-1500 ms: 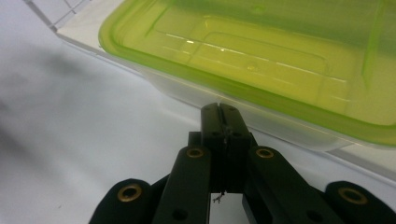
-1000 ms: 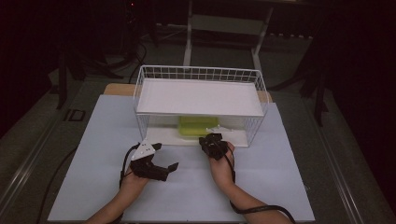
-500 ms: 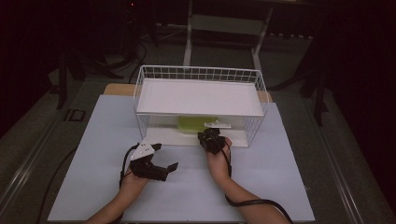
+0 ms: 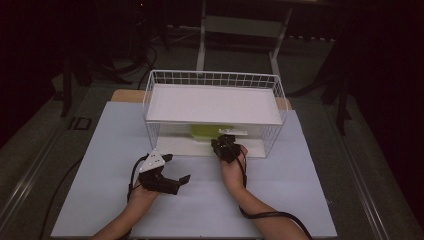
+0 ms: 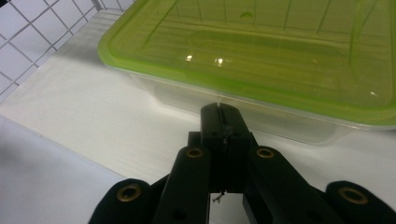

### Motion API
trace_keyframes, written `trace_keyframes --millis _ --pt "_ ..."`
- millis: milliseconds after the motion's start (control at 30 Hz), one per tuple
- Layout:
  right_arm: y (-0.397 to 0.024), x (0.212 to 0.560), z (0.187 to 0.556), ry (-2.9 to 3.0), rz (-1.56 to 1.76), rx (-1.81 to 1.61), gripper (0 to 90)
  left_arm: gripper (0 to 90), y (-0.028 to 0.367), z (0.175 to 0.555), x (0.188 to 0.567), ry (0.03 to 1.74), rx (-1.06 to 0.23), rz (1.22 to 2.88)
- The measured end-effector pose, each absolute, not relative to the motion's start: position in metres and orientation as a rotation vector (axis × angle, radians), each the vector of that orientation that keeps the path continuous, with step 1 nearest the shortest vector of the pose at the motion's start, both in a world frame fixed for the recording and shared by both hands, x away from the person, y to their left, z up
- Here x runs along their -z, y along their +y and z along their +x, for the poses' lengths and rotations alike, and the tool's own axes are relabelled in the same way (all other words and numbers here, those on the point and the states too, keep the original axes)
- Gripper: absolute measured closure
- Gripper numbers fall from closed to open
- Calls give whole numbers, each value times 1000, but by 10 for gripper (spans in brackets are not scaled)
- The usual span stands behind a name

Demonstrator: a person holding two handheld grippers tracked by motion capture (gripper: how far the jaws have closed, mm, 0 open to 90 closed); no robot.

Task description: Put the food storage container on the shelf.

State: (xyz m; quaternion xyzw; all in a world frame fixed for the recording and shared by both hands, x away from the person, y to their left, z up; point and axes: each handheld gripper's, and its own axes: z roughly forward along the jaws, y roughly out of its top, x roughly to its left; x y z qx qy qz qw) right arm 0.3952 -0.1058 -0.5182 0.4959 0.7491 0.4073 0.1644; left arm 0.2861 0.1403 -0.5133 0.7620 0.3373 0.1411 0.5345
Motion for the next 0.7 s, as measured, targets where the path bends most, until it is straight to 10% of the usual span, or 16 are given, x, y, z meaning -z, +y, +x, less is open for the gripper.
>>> trace_keyframes --millis 400,700 --pt "-112 515 377 2186 1397 -1196 748 0 141 286 509 795 -330 1809" --pt "-128 504 361 2210 1332 -1277 367 0 138 287 501 764 -312 1816"
